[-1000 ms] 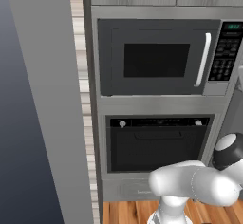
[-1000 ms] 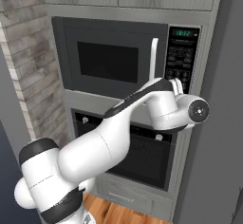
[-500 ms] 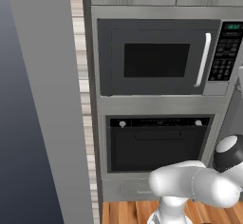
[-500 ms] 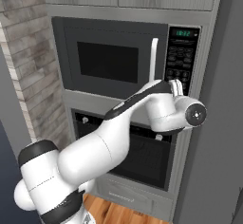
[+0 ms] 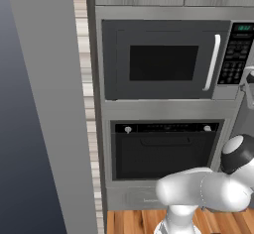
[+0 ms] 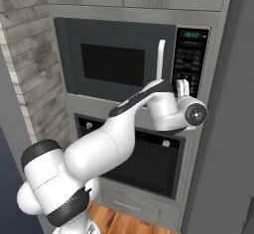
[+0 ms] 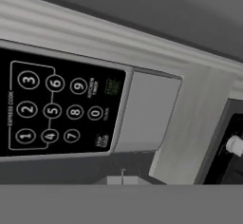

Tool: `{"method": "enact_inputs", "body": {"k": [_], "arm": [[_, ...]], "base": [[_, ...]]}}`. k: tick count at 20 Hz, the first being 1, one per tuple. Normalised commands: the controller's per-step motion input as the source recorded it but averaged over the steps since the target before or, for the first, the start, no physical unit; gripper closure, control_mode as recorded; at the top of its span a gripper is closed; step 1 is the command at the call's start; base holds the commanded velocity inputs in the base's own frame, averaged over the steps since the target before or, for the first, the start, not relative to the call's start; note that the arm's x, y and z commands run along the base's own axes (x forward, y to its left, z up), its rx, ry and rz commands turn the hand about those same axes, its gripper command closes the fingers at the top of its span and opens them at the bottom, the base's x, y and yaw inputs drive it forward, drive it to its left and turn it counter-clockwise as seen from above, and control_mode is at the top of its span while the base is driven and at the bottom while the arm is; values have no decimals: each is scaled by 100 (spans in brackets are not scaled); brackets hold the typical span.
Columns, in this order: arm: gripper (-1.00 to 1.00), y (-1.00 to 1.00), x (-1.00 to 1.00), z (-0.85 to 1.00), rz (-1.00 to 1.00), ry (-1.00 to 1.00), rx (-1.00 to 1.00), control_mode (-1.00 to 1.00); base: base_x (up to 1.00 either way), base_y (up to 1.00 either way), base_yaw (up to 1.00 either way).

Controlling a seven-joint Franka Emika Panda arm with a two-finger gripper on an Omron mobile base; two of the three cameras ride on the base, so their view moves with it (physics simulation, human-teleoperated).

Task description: Place the bowl containing the tomato and squash in the microwave. Close the microwave door and press the start button to microwave the meal.

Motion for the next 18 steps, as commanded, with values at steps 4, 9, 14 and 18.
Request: {"method": "enact_inputs", "body": {"k": [4, 9, 14, 18], "arm": [[100, -6, 17, 0, -5, 0, 5, -100], [100, -14, 10, 0, -4, 0, 6, -100], [100, -21, 2, 0, -2, 0, 8, -100], [100, -14, 0, 0, 0, 0, 8, -100]], "base": [[0, 0, 0], [0, 0, 0], [0, 0, 0], [0, 0, 0]]}}
